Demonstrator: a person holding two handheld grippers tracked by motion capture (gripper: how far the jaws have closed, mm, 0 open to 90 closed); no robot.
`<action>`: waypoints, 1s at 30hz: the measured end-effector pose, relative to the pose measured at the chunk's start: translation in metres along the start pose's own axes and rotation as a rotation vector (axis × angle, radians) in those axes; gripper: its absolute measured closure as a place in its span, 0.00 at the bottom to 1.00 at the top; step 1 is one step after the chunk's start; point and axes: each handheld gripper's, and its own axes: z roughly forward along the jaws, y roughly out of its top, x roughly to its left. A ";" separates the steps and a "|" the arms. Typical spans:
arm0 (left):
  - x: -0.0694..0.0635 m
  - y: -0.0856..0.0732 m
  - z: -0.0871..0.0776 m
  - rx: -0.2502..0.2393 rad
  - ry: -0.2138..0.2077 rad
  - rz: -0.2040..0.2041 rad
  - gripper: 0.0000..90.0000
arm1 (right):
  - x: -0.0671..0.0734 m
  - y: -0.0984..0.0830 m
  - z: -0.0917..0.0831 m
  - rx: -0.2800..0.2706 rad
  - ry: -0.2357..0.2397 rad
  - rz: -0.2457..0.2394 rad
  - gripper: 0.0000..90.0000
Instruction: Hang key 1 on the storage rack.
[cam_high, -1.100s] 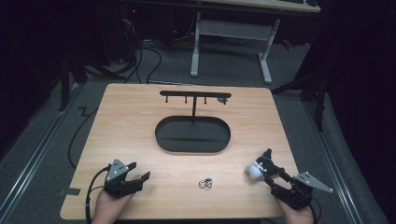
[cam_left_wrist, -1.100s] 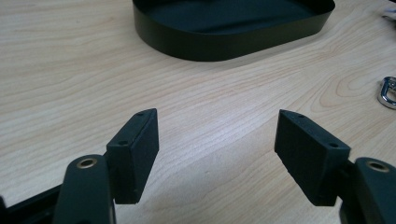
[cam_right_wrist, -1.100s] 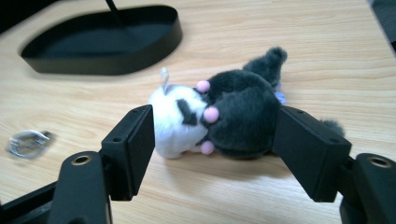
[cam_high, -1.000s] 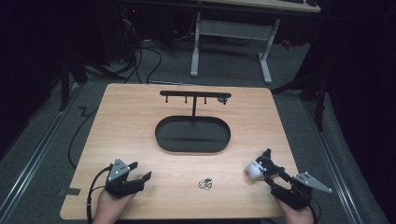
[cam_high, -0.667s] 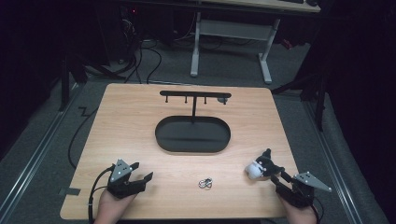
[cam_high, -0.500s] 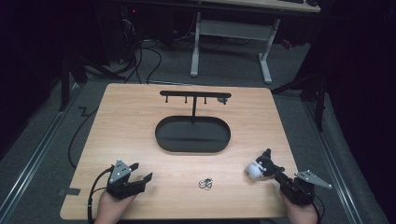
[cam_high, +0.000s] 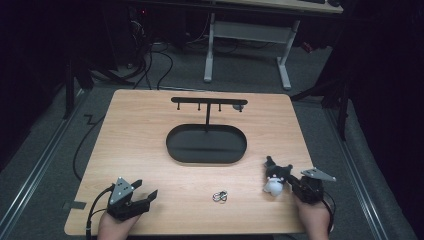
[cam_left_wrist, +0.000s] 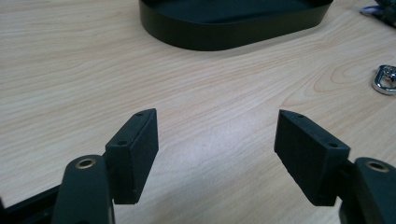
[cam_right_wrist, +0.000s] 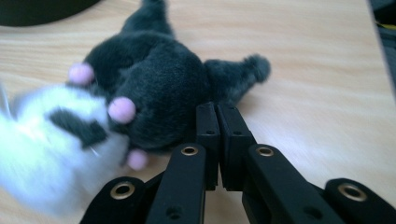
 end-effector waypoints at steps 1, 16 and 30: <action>0.001 -0.002 -0.004 -0.001 0.008 -0.001 0.34 | 0.003 0.002 0.002 -0.001 0.007 -0.006 0.98; 0.009 -0.015 -0.028 -0.011 0.046 -0.030 0.34 | 0.024 0.022 0.020 -0.023 0.112 -0.081 0.98; 0.005 -0.001 -0.015 -0.026 0.004 -0.003 0.34 | 0.023 -0.001 0.002 0.010 0.124 -0.052 0.98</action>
